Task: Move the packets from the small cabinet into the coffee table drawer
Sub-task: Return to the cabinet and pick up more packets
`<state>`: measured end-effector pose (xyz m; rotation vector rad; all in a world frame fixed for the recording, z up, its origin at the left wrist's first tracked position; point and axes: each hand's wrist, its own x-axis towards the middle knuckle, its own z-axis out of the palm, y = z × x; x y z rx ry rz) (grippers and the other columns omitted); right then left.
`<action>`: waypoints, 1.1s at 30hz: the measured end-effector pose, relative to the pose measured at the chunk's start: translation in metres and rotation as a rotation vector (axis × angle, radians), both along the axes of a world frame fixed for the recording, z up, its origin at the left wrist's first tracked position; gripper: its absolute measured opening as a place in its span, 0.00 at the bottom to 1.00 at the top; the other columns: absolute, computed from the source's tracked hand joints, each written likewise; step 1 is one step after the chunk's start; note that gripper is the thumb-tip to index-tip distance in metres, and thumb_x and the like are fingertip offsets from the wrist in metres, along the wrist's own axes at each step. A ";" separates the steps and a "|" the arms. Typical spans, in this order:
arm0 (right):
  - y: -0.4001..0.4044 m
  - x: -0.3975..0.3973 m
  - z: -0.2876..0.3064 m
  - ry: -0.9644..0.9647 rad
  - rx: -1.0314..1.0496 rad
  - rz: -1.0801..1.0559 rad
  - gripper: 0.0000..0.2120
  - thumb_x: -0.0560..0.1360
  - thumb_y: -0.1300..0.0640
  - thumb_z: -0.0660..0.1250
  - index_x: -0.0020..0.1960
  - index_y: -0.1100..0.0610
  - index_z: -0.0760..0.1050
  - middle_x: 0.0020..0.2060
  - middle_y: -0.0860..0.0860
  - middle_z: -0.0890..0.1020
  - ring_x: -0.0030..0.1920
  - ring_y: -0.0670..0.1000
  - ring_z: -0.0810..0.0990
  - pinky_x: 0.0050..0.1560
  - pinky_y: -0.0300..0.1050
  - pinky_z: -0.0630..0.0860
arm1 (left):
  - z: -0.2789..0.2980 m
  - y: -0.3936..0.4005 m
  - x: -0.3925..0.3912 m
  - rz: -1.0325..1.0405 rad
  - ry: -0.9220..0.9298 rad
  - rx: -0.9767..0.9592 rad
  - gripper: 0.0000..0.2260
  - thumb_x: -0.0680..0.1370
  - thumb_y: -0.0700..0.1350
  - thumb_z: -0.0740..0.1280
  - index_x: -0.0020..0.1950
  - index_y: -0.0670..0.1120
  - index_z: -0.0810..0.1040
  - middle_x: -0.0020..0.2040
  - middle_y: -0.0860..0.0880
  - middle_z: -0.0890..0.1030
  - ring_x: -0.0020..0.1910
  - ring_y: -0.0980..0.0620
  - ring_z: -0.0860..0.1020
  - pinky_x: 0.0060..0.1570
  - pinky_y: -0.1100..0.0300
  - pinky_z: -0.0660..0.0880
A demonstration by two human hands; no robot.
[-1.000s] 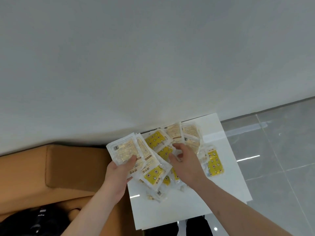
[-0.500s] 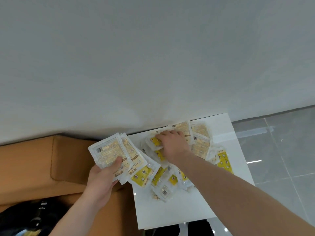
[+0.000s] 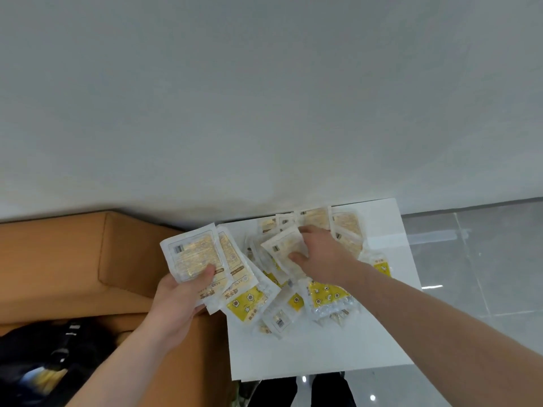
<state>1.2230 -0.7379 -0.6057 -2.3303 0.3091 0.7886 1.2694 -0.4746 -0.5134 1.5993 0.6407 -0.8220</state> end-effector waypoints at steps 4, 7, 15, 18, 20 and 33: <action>0.019 0.032 -0.012 0.135 -0.193 0.229 0.21 0.75 0.45 0.67 0.62 0.56 0.76 0.68 0.58 0.72 0.73 0.63 0.64 0.72 0.58 0.66 | 0.002 -0.004 -0.001 -0.012 -0.012 -0.001 0.13 0.79 0.40 0.69 0.64 0.48 0.80 0.56 0.48 0.86 0.54 0.47 0.85 0.51 0.48 0.80; 0.030 0.040 -0.010 0.141 -0.260 0.125 0.14 0.72 0.52 0.71 0.55 0.55 0.75 0.59 0.57 0.73 0.65 0.62 0.69 0.63 0.54 0.74 | 0.006 -0.005 0.000 -0.015 -0.020 -0.002 0.13 0.79 0.40 0.69 0.64 0.48 0.80 0.56 0.48 0.86 0.54 0.47 0.85 0.51 0.49 0.79; 0.026 0.030 0.006 0.012 -0.094 -0.160 0.06 0.70 0.62 0.69 0.41 0.52 0.75 0.43 0.50 0.80 0.43 0.54 0.81 0.39 0.43 0.77 | 0.017 0.001 0.001 -0.012 -0.038 0.029 0.15 0.78 0.41 0.70 0.65 0.48 0.79 0.57 0.48 0.85 0.55 0.46 0.84 0.59 0.42 0.78; 0.014 0.014 0.034 -0.001 0.052 -0.381 0.08 0.72 0.59 0.73 0.41 0.52 0.74 0.40 0.49 0.81 0.40 0.52 0.81 0.36 0.42 0.76 | 0.034 0.003 -0.001 -0.018 -0.044 0.034 0.15 0.78 0.41 0.70 0.65 0.49 0.79 0.57 0.48 0.86 0.56 0.45 0.84 0.60 0.39 0.77; 0.006 -0.001 0.064 0.028 0.148 -0.543 0.11 0.73 0.57 0.75 0.50 0.55 0.75 0.42 0.49 0.81 0.39 0.48 0.80 0.35 0.40 0.75 | 0.051 0.004 -0.004 -0.022 -0.052 0.046 0.15 0.78 0.41 0.71 0.65 0.48 0.79 0.56 0.48 0.86 0.56 0.45 0.84 0.60 0.39 0.77; 0.018 -0.205 0.305 -0.202 0.434 -1.319 0.10 0.75 0.62 0.73 0.52 0.49 0.81 0.47 0.48 0.87 0.48 0.49 0.86 0.47 0.43 0.82 | 0.218 -0.028 -0.071 -0.359 -0.181 -0.075 0.15 0.77 0.40 0.73 0.63 0.49 0.81 0.57 0.52 0.85 0.56 0.49 0.84 0.61 0.44 0.78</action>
